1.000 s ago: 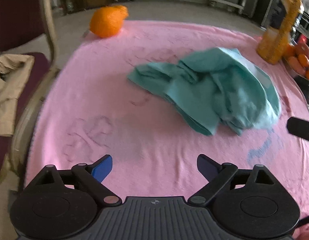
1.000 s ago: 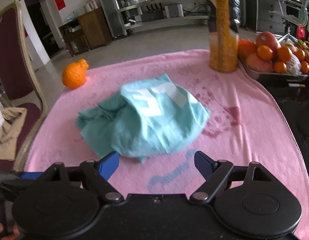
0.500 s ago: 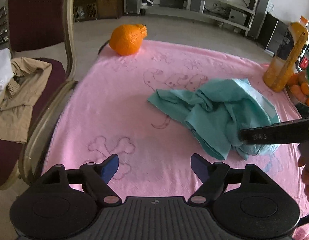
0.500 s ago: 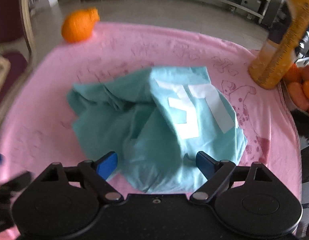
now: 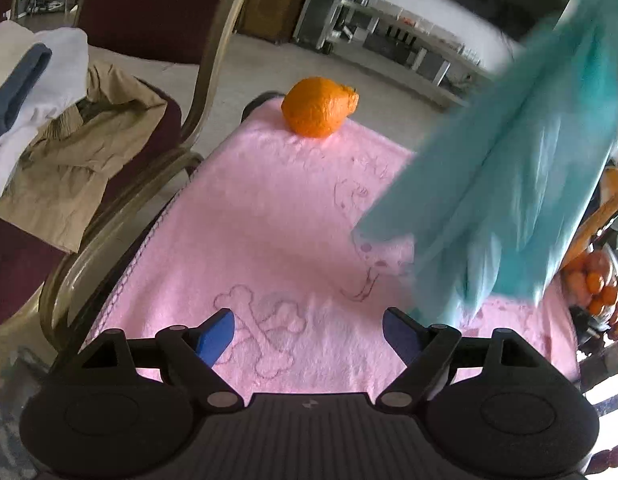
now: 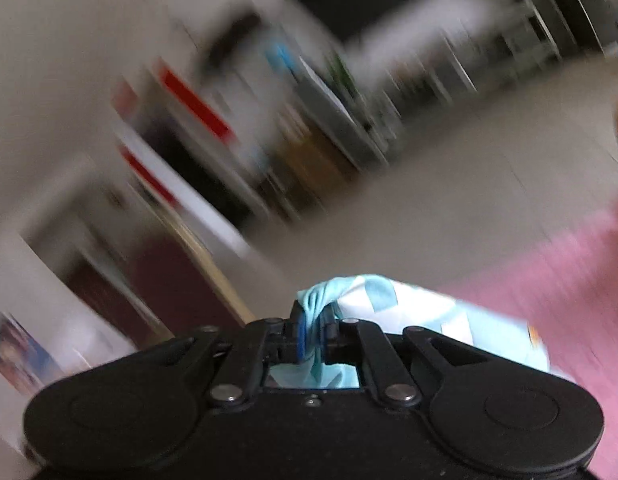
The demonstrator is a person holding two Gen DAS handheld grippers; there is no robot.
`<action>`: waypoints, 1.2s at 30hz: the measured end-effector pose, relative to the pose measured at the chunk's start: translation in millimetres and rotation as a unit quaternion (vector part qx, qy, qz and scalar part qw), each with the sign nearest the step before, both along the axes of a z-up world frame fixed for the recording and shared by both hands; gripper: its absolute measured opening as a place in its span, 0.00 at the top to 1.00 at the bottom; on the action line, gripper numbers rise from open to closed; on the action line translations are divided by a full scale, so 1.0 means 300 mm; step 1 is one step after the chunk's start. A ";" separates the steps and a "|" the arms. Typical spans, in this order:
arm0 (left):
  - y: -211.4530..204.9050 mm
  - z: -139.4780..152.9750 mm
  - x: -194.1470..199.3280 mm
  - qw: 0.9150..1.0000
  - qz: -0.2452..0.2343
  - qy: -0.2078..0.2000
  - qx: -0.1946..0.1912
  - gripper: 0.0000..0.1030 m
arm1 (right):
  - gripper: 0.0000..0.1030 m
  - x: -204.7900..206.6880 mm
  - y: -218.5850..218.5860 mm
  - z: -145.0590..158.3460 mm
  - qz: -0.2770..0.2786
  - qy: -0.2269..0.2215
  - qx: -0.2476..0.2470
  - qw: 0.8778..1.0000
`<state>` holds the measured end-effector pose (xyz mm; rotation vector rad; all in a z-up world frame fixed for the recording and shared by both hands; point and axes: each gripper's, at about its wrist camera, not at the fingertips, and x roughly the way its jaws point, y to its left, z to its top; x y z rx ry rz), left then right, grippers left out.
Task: Fold clothes
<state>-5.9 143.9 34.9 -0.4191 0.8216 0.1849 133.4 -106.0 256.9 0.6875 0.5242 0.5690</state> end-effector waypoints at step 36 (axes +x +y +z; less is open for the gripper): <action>-0.285 -0.074 0.329 0.991 -0.113 0.053 -0.038 0.58 | 0.54 -0.248 -0.560 -0.834 -0.085 0.173 -0.061 0.979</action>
